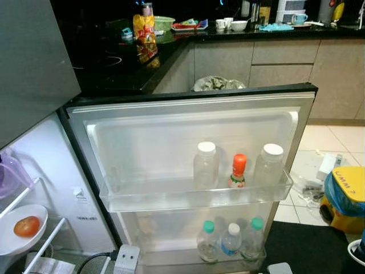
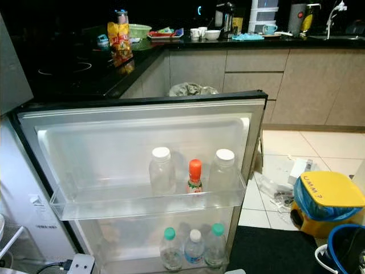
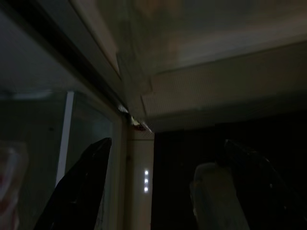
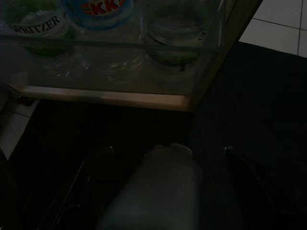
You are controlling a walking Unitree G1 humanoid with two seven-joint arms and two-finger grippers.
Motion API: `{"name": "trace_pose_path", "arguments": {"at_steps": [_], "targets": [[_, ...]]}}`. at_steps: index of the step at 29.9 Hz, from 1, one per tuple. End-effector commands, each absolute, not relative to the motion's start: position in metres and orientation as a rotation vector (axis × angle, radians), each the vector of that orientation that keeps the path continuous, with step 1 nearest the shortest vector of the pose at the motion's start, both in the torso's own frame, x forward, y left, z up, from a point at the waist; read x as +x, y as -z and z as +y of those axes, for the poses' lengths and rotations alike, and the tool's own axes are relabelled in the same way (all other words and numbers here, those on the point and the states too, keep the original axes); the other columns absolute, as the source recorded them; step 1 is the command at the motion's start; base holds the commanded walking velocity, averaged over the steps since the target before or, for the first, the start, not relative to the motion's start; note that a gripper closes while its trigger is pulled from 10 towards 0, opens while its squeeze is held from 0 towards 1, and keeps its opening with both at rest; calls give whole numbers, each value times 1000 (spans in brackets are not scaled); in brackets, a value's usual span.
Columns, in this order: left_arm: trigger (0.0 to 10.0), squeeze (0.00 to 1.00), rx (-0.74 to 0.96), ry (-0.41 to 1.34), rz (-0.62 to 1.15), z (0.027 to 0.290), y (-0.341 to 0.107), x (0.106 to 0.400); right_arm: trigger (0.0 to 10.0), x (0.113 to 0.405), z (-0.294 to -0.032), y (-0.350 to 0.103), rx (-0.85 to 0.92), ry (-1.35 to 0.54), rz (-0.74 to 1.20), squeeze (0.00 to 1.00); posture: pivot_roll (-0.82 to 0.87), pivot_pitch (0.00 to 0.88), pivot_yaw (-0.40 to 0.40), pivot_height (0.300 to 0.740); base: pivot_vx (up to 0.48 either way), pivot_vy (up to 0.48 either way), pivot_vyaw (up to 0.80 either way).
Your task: Restocking fridge
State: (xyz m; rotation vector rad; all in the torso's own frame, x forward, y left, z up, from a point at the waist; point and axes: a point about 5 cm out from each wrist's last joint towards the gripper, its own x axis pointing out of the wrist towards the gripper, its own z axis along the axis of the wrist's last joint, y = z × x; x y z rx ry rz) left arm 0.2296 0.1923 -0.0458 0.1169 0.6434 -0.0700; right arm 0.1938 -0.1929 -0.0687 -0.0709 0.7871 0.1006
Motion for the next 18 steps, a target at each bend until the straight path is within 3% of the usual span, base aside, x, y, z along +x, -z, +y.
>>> {"name": "trace_pose_path", "arguments": {"at_steps": [1,18], "targets": [[10000,0,117,65,654,192,48,228,10000,188,-193,73,-79,-86,814,0,-64,61,22,641,0,0,0],[10000,0,105,57,654,192,50,226,10000,187,-188,74,-42,-133,793,0,-67,59,21,656,0,0,0]]}}
